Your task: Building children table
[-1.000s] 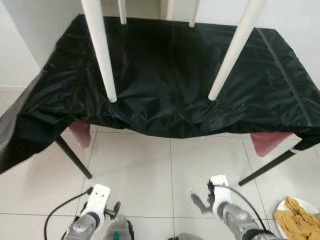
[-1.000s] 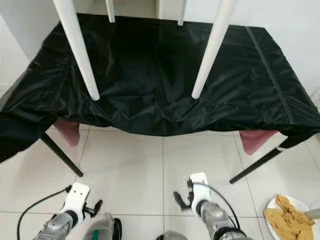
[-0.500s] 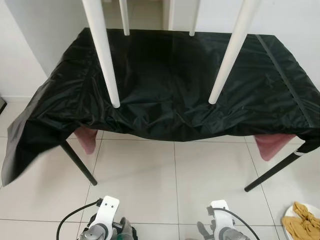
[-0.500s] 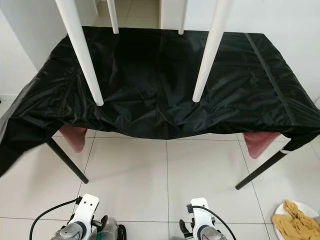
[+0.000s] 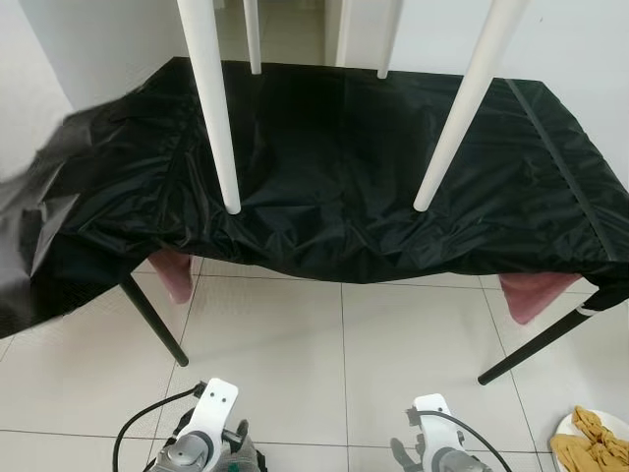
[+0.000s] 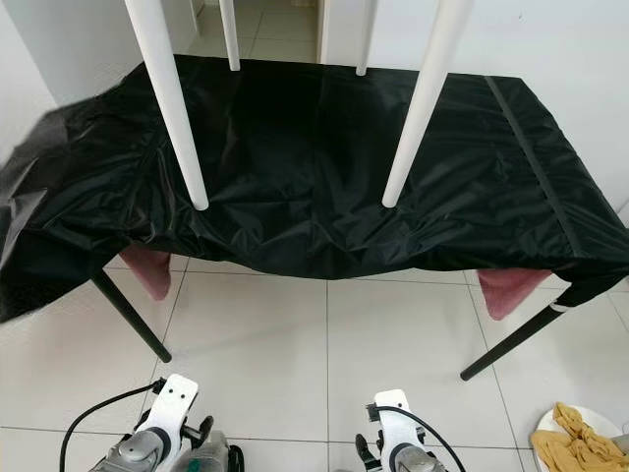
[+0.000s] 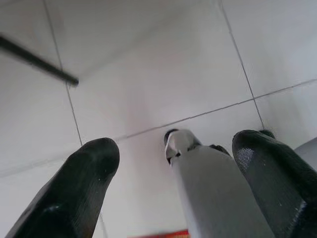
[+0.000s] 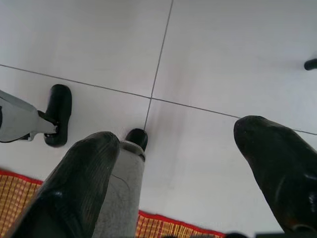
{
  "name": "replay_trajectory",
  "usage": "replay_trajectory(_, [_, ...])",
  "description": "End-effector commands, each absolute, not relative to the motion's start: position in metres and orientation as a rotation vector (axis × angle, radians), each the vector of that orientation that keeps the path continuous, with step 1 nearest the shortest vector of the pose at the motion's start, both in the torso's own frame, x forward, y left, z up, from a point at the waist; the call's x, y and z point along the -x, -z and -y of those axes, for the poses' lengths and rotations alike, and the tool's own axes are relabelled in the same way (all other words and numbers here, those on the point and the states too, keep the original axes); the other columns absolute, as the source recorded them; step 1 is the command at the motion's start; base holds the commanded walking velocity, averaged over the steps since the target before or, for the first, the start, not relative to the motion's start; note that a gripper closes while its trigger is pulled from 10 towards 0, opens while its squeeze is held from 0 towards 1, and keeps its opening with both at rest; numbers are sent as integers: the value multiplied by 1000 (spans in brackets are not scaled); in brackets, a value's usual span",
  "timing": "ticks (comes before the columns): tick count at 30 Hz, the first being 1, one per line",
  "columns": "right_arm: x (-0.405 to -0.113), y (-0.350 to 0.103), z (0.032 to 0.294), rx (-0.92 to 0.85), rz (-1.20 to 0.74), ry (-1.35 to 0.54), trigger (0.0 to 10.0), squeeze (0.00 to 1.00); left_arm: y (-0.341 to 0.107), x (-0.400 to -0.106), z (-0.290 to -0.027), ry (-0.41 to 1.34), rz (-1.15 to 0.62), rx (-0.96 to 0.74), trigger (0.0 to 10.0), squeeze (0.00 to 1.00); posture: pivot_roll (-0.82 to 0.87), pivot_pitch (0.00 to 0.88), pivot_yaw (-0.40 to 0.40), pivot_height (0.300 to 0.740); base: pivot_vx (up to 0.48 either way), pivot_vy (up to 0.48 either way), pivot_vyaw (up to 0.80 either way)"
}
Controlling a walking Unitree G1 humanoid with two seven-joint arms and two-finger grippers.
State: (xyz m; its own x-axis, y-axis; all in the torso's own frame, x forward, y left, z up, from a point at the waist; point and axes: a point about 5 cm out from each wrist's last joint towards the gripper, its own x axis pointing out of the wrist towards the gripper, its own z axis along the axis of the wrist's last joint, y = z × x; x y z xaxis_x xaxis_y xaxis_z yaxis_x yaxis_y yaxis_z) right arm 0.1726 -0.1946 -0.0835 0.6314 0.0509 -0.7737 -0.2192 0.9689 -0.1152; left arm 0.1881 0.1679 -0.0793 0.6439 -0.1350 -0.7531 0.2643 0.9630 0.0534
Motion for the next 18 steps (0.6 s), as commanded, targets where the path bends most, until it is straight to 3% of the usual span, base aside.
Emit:
replay_trajectory(1, [-166,87,197,214,-912,-138,10000,0,85,-178,-176,95,-889,-166,10000,0,93,27,-9,740,0,0,0])
replay_trajectory(7, [-164,88,195,198,-920,-126,10000,0,87,-174,-174,96,-907,-212,10000,0,94,17,-13,740,0,0,-82])
replay_trajectory(18, [-166,88,191,193,-925,-123,10000,0,84,-185,-163,135,-893,-221,10000,0,83,20,-9,740,0,0,-767])
